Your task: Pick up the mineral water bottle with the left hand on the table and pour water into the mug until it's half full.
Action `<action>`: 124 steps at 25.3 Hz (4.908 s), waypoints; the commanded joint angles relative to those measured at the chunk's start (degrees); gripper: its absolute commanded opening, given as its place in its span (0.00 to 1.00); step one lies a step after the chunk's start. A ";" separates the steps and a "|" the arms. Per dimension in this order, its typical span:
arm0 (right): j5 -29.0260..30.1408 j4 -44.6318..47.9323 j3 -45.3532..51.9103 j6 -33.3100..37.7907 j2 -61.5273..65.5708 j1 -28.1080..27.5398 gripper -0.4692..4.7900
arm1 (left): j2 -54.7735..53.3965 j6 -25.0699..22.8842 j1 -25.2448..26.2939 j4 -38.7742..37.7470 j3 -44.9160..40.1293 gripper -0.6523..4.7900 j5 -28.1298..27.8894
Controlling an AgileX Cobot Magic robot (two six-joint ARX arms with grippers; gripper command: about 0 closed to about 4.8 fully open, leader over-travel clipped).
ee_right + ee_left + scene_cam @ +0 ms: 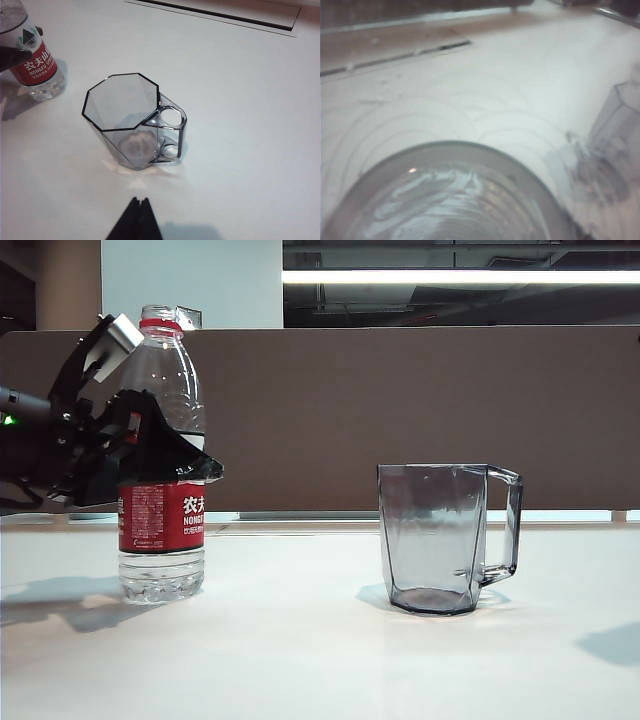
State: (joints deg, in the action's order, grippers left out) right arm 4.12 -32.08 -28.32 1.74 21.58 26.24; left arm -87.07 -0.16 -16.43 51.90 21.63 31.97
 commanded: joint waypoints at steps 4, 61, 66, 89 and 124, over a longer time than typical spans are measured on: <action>0.09 0.85 -0.46 -0.26 0.04 0.02 0.09 | 0.15 -0.11 0.09 0.94 0.22 1.00 0.39; 0.09 0.85 -0.46 -0.28 0.04 0.00 0.09 | 0.20 -0.44 0.09 2.45 0.46 0.56 -1.46; 0.15 0.85 -0.46 -0.72 0.04 0.02 0.09 | 0.28 1.03 -0.63 1.84 2.54 0.56 -6.64; 2.21 0.85 -0.46 -1.81 0.04 0.02 0.09 | 0.26 -5.88 -13.49 -16.44 17.79 0.56 -22.10; 2.38 0.85 -0.44 -1.81 0.04 0.00 0.09 | -7.37 -38.45 -25.11 -24.76 28.59 0.56 -38.38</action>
State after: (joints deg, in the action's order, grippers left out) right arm 6.28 -32.05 -28.32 0.16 21.65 26.24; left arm -94.91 -36.73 -41.32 24.21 49.60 -6.46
